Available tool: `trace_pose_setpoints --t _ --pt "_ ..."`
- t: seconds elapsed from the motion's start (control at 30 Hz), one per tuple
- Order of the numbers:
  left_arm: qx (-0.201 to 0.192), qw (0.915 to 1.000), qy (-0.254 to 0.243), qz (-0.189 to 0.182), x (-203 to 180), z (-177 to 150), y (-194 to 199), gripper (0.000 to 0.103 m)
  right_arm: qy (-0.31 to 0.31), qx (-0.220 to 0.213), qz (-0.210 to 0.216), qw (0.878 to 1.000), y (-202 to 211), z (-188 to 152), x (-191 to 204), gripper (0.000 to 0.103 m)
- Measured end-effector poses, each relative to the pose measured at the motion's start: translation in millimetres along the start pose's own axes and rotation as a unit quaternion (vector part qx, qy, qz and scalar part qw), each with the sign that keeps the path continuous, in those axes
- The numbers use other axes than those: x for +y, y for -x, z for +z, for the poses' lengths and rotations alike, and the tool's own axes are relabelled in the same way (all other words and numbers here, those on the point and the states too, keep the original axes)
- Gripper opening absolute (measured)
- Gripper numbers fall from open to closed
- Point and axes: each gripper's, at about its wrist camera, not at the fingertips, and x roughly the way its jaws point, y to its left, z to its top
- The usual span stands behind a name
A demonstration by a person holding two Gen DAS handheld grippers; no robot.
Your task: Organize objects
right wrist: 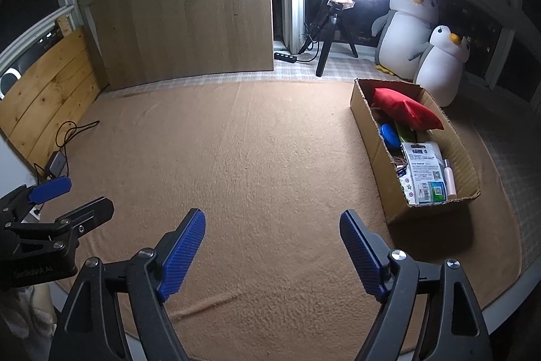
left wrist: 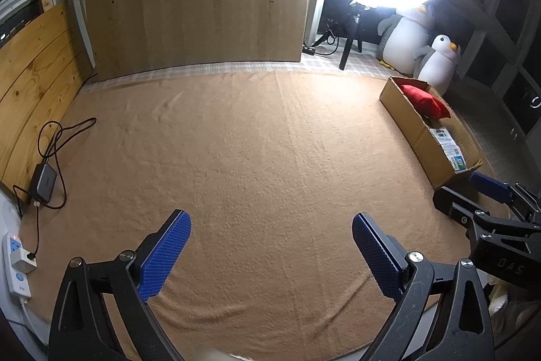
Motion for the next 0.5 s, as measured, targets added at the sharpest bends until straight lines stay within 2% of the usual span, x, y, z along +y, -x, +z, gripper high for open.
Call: trace_pose_setpoints --t 0.5 --pt "0.007 1.0 -0.004 0.001 -4.1 -0.5 -8.7 0.099 -0.014 0.012 -0.012 1.0 -6.9 -2.2 -4.0 0.079"
